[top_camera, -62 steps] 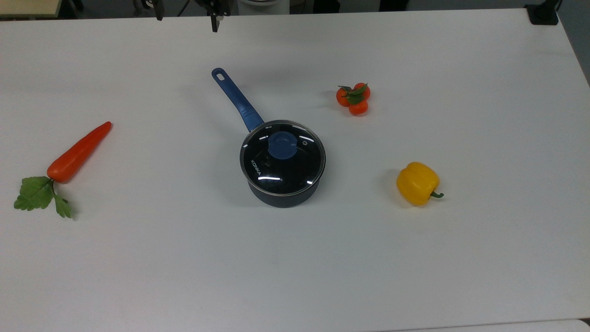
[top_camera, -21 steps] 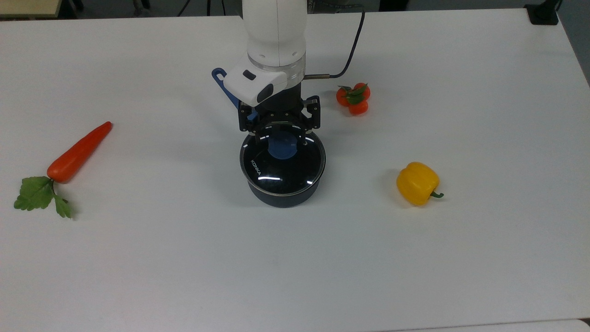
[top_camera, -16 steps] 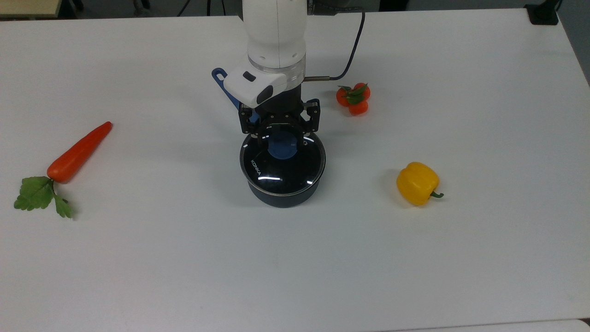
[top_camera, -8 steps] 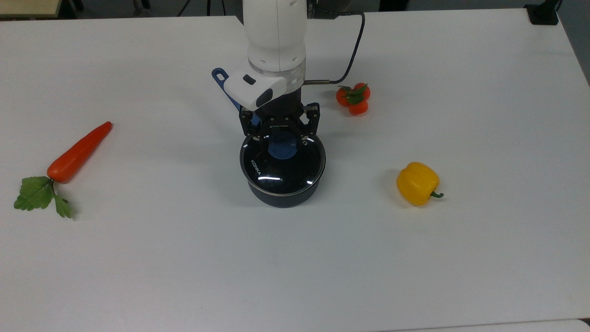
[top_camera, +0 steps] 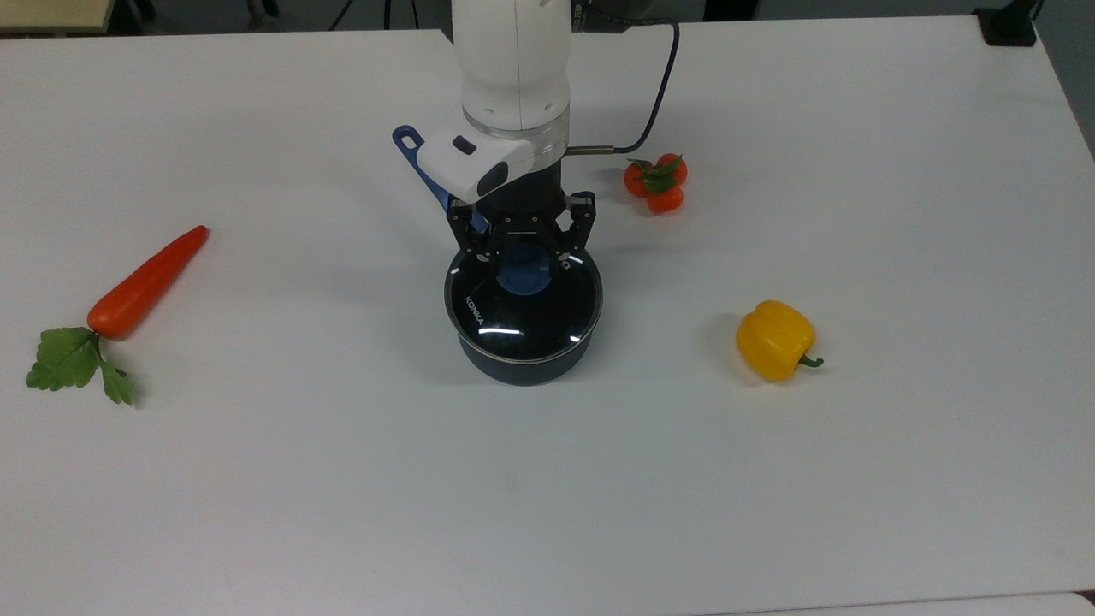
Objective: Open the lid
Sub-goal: 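Lower the open gripper around the blue lid knob and close it, then lift the glass lid off the saucepan and carry it beside the pan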
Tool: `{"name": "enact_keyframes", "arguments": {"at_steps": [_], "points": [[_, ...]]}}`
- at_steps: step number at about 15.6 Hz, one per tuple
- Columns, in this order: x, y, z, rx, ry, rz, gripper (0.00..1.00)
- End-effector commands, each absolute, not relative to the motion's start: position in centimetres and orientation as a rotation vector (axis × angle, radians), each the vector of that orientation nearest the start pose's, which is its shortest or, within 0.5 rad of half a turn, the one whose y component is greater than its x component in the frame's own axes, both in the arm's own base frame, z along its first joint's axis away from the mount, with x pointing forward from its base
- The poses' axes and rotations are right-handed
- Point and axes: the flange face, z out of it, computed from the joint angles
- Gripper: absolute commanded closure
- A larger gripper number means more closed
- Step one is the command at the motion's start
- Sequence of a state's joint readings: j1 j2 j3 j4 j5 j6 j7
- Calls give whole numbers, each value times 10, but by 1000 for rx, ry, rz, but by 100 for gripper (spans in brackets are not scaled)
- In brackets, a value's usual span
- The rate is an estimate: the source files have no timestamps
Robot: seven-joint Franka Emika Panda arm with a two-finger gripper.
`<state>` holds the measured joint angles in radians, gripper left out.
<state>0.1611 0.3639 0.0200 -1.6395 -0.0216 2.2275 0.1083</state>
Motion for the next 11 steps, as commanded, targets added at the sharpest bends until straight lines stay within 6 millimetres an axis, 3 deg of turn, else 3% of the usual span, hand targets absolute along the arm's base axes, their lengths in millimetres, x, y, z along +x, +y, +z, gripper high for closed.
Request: {"name": "enact_keyframes", "arguments": {"at_steps": [1, 4, 8, 11], "points": [[654, 126, 464, -3086, -110, -358, 66], [646, 115, 484, -3092, -86, -345, 67], [643, 38, 506, -3107, 63, -359, 66], [636, -21, 497, -3124, 119, -337, 66]]}}
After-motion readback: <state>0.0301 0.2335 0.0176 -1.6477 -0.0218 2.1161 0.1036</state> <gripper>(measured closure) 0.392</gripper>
